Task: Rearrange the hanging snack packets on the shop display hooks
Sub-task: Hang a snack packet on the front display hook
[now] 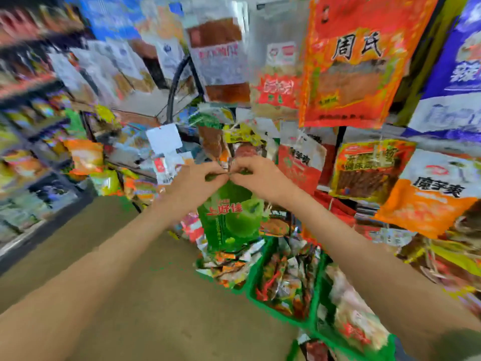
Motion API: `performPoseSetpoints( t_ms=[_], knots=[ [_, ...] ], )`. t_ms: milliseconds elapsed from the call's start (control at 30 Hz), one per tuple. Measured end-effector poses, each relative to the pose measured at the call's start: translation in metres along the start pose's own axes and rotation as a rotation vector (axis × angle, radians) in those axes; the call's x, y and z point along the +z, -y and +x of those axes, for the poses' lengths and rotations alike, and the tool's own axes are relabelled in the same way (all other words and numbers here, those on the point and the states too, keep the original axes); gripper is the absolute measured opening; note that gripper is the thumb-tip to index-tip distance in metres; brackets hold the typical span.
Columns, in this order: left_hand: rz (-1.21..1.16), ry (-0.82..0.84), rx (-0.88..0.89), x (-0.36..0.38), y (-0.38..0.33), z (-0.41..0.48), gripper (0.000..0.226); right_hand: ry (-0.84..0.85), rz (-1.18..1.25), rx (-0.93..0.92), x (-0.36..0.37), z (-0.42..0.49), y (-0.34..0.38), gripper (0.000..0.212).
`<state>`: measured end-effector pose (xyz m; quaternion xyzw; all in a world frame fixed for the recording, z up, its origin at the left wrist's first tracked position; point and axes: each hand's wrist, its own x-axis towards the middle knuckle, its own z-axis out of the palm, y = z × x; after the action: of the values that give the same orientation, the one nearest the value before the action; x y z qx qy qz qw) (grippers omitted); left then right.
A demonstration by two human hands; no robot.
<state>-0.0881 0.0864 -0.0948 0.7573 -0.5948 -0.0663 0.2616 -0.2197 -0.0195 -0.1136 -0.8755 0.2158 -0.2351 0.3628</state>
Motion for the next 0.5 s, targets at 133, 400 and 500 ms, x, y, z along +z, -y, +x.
performPoseSetpoints(
  t_ms=[133,400,500],
  knots=[
    [0.014,-0.023,0.074,-0.064,0.066,0.018,0.010,-0.059,0.047,-0.027,0.043,0.064,0.055,0.010],
    [0.056,-0.046,0.140,-0.133,0.167,0.081,0.011,-0.191,0.007,0.016,0.100,0.173,0.082,0.008],
    [0.040,0.031,0.116,-0.129,0.204,0.105,0.014,-0.162,-0.032,0.080,0.121,0.205,0.066,0.009]
  ],
)
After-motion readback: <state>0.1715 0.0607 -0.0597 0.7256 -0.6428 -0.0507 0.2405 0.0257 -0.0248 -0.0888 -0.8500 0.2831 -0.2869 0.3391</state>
